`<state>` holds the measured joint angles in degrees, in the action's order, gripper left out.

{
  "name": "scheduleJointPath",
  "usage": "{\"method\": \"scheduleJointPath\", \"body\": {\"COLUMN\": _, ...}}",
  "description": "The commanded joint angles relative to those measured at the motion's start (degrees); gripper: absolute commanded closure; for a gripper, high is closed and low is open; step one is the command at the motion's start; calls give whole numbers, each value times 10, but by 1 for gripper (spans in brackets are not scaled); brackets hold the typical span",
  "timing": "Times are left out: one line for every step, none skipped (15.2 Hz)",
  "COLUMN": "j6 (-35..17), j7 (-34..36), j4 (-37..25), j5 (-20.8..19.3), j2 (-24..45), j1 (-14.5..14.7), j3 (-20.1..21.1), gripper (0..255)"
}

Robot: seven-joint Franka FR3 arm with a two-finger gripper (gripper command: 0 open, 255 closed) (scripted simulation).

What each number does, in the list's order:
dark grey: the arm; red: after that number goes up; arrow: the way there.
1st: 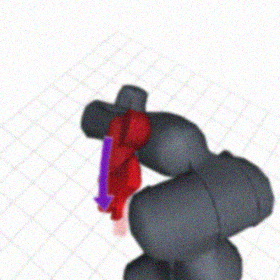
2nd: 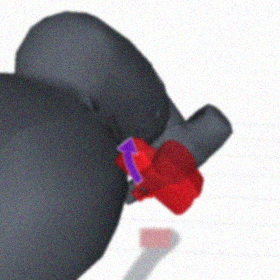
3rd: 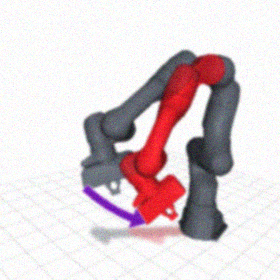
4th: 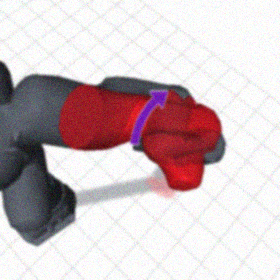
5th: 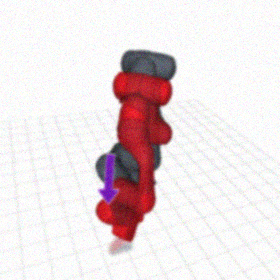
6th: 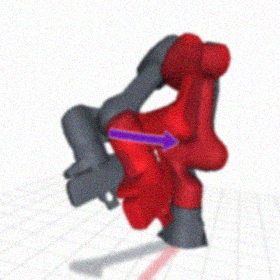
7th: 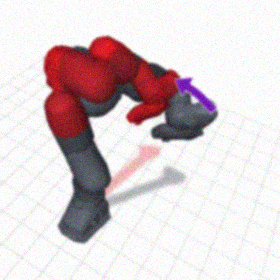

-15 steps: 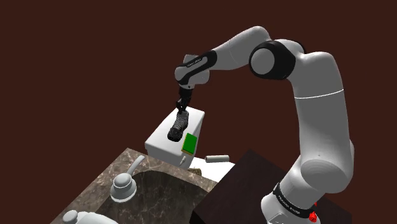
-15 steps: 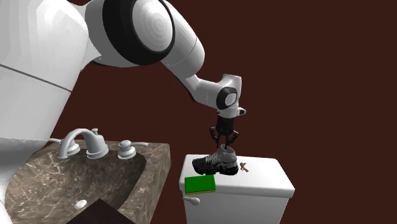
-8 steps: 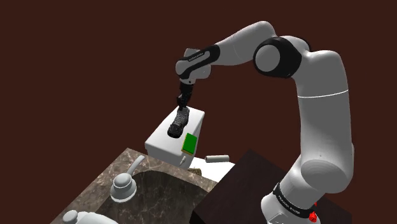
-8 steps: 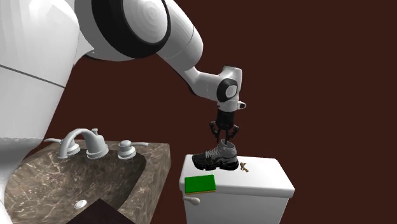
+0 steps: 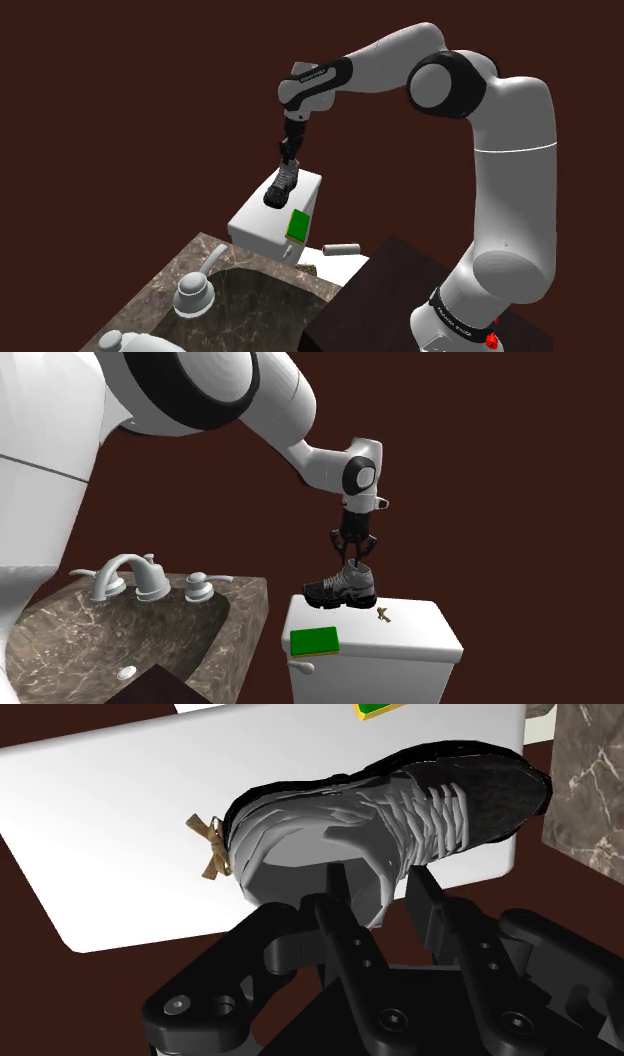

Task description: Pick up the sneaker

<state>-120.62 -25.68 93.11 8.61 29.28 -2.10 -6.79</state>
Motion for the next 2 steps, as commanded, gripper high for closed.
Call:
{"method": "scheduleJointPath", "body": {"j6": 8, "j7": 1, "j4": -5, "j5": -1, "j2": -4, "j1": 0, "j3": -1, "gripper": 255}}
{"method": "scheduleJointPath", "body": {"j6": 8, "j7": 1, "j4": -5, "j5": -1, "j2": -4, "j1": 0, "j3": 0, "gripper": 255}}
